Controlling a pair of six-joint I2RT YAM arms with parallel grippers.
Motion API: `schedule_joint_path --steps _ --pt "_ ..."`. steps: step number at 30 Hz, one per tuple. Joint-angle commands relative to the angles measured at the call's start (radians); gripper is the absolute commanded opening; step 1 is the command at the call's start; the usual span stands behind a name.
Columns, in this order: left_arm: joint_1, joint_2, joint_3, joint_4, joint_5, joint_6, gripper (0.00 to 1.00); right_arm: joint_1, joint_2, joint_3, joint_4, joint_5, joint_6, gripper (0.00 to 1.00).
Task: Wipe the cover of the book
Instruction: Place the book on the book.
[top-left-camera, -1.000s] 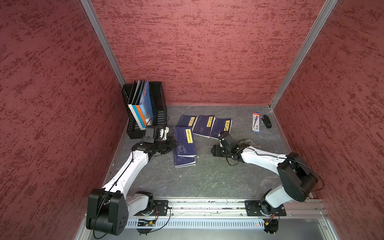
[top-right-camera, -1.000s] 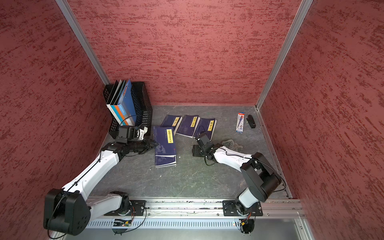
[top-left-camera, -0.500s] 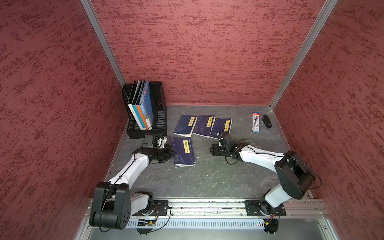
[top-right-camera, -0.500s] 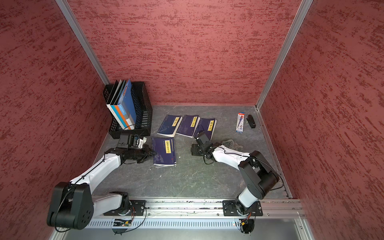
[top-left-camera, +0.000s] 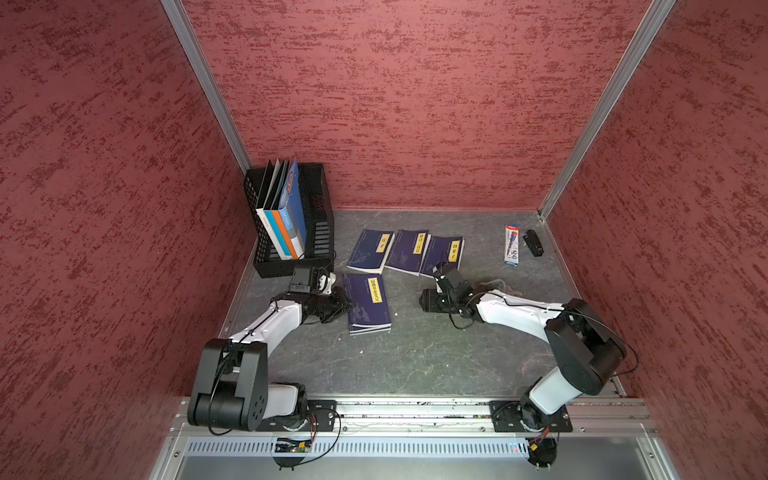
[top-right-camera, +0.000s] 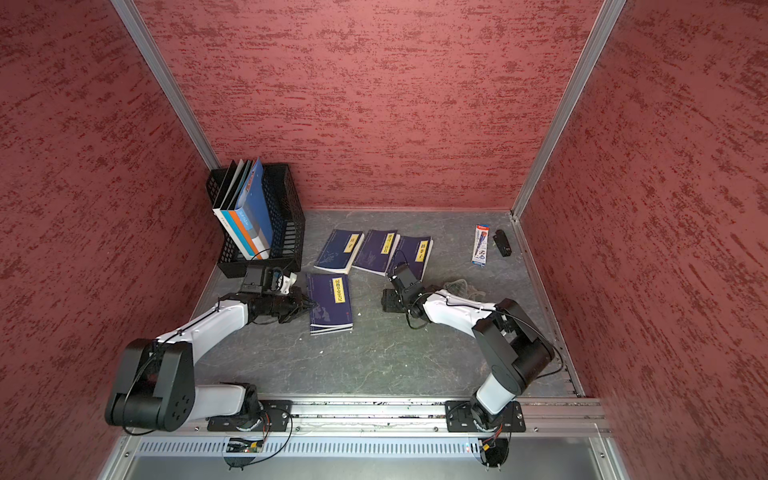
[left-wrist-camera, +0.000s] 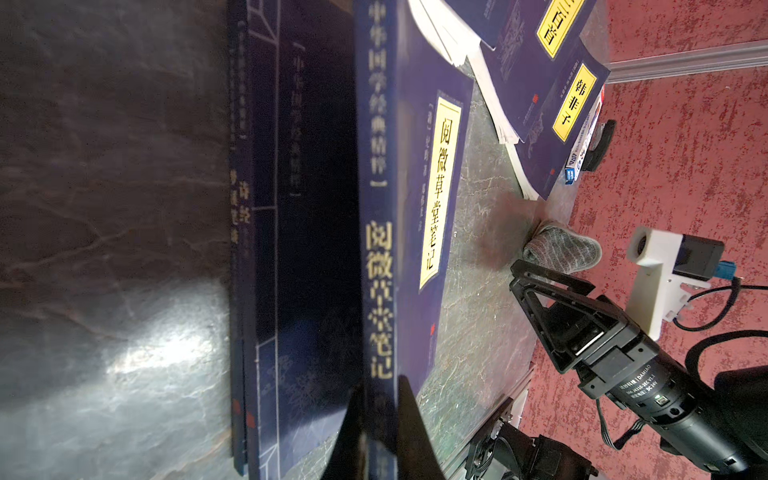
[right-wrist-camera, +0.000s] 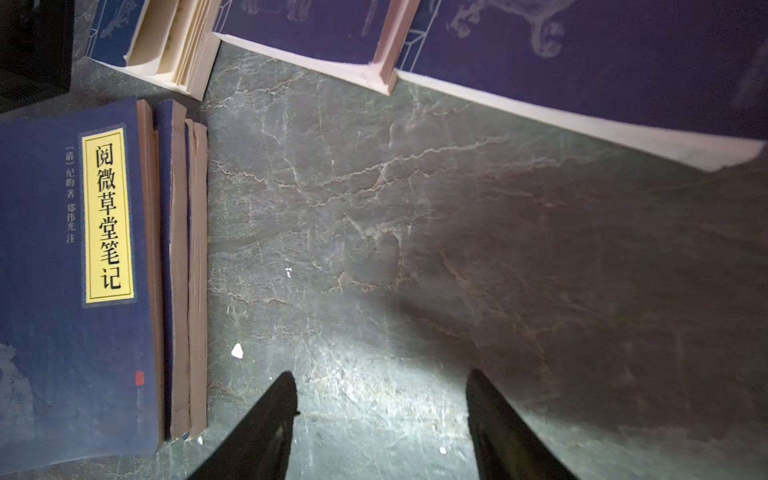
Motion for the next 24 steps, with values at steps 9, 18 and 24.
schedule_joint_path --steps 9,18,24 --pt "-0.001 0.06 0.031 0.007 -0.009 0.055 0.13 0.006 0.039 0.057 0.024 -0.023 -0.024 0.65" --pt "-0.005 0.091 0.08 -0.054 -0.04 0.099 0.18 0.006 0.053 0.057 0.041 -0.034 -0.021 0.65" --pt "-0.007 0.095 0.081 -0.069 -0.055 0.106 0.21 0.004 0.052 0.045 0.045 -0.034 -0.024 0.65"
